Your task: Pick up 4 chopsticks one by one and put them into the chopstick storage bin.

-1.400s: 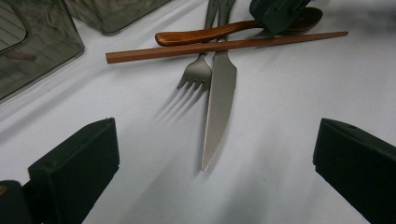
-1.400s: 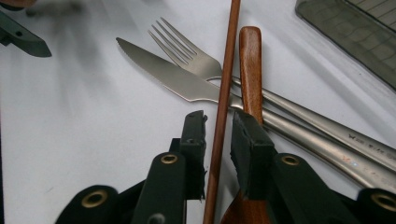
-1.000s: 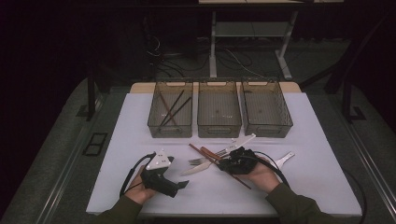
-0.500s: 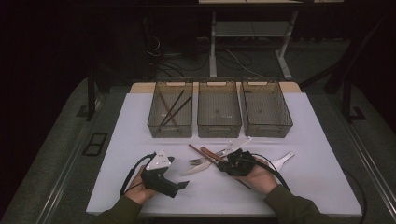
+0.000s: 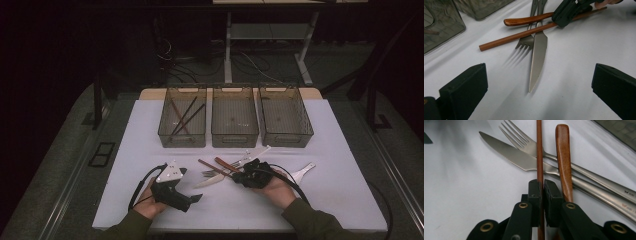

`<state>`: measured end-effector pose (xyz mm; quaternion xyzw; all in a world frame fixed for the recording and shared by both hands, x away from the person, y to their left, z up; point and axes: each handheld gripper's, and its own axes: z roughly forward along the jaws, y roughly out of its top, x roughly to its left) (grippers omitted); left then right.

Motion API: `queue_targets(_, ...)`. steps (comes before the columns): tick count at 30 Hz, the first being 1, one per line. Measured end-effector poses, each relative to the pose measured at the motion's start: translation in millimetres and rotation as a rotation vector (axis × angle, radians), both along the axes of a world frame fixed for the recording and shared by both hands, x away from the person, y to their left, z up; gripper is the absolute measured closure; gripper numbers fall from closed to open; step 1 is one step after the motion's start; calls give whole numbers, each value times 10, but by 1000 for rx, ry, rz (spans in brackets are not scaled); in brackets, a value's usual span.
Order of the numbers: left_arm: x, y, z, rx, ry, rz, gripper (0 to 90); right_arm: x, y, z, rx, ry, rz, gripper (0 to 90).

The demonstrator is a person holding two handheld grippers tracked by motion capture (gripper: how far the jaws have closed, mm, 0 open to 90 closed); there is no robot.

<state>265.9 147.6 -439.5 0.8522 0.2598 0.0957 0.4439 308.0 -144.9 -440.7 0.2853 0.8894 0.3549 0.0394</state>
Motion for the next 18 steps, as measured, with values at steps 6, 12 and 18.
queue_targets(6, -1, -1, 0, -1, -1, -2, 0, 9, -35, 49, 26, 5, -3, 842)
queue_targets(12, 0, -2, 0, -1, -2, -6, 0, 15, -94, 126, 47, 0, -2, 842)
queue_targets(18, 0, -3, -2, -2, -1, -7, 0, 28, -137, 170, 53, -14, -1, 842)
